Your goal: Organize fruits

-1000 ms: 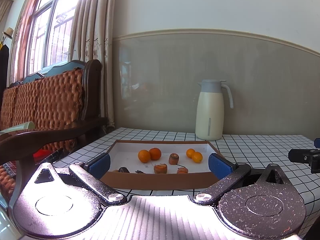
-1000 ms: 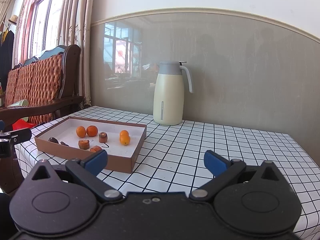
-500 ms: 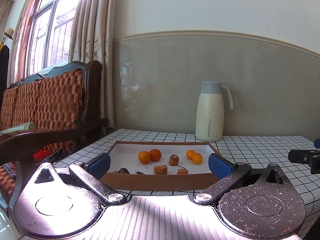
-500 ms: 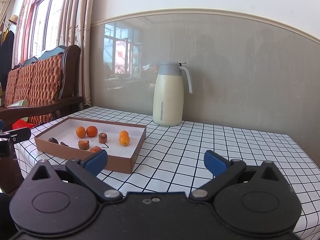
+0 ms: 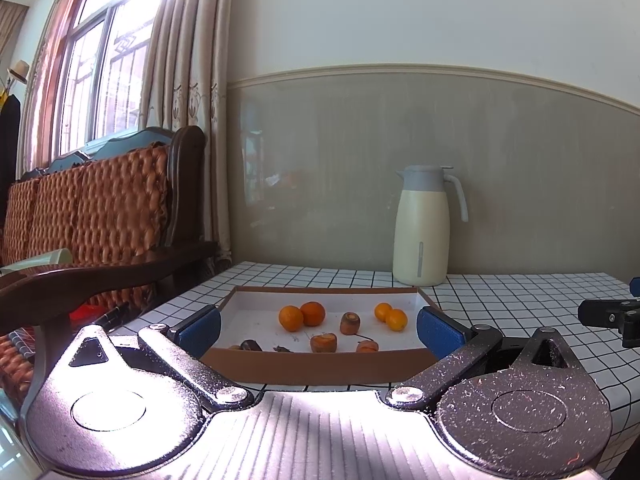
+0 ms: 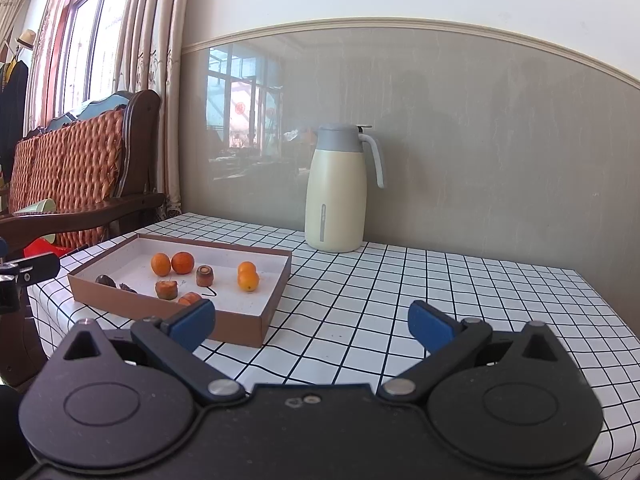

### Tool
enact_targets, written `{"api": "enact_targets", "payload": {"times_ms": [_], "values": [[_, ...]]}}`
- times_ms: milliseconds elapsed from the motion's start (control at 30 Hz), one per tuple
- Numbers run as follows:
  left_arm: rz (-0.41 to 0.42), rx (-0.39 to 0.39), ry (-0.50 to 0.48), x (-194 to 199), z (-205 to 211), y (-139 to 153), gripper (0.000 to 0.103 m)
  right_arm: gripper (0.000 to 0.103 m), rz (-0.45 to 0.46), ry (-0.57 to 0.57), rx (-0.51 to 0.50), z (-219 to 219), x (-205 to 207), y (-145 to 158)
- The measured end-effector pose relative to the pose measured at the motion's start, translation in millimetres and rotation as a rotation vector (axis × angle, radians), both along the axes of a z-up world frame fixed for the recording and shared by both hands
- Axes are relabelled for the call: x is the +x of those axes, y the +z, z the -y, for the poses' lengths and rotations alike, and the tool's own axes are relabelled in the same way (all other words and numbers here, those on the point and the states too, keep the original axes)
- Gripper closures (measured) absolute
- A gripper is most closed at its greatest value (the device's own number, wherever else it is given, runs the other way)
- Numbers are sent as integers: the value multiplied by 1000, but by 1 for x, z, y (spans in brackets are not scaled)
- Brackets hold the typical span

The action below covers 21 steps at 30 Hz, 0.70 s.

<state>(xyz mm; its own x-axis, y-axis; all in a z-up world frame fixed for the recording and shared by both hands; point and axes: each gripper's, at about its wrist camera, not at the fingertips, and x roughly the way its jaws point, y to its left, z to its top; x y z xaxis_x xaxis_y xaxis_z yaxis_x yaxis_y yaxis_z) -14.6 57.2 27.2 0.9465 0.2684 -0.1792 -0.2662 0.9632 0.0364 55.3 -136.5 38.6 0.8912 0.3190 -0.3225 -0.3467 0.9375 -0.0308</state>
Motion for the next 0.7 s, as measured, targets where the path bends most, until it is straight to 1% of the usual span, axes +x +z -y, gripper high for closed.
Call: {"api": "enact_targets", "payload": {"times_ms": [133,300,700], "values": [[23,-3,14,-3,0,1,0,6,0,0,0,0,0,0],[8,-4,4,-1,-1,1,0,6,0,-1,-3,0,0,0],[12,1,4,-1,-1,1,0,6,0,-2,-3,0,0,0]]}}
